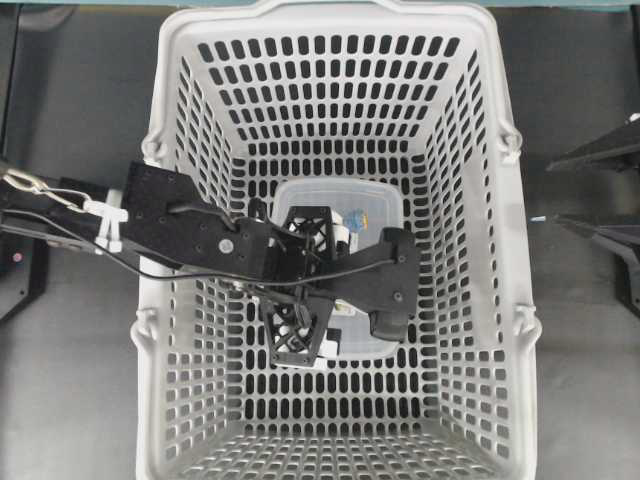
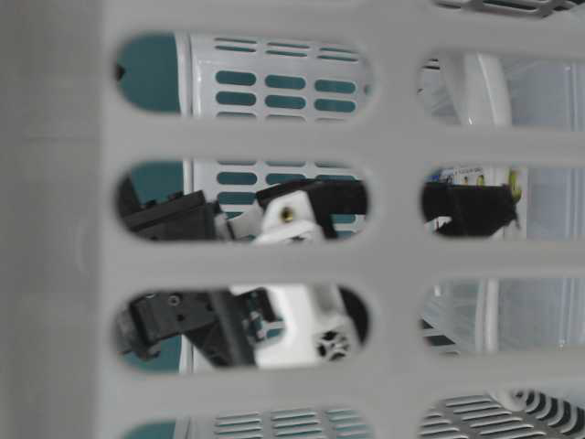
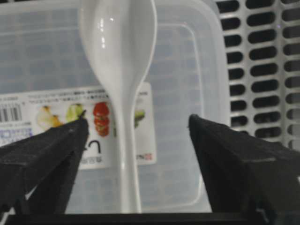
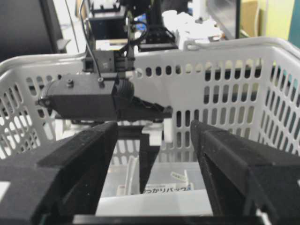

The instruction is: Pick up the chinese spoon from the shopping basket with the left arm.

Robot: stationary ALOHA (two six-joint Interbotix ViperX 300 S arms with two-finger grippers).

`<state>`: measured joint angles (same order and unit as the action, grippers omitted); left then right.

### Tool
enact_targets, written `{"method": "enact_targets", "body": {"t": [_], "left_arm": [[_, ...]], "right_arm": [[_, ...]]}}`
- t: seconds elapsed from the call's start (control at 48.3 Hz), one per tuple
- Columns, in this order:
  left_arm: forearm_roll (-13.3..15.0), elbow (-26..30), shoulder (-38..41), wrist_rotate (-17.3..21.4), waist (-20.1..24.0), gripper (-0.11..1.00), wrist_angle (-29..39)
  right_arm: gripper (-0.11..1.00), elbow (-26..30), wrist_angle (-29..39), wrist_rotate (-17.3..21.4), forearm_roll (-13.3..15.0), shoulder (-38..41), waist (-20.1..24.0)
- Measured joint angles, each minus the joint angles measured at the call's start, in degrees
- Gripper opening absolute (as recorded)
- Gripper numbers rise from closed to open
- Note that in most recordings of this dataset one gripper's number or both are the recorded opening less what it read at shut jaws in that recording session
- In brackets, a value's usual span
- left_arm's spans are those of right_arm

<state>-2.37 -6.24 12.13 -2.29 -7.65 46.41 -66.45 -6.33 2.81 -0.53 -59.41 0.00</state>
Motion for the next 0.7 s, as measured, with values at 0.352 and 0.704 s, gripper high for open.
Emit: {"method": "enact_targets", "body": {"t": [0.352, 0.704], "left_arm": [[0.0, -2.2, 1.05, -0.26, 0.35, 0.42, -2.11], [0.0, -0.26, -1.67, 0.18, 1.93, 0.13, 0.53]], "right_arm": [[0.61, 0.0, 0.0, 0.0, 0.0, 0.0, 0.09], [0.61, 0.0, 0.0, 0.09, 0.0, 0.0, 0.09]]}}
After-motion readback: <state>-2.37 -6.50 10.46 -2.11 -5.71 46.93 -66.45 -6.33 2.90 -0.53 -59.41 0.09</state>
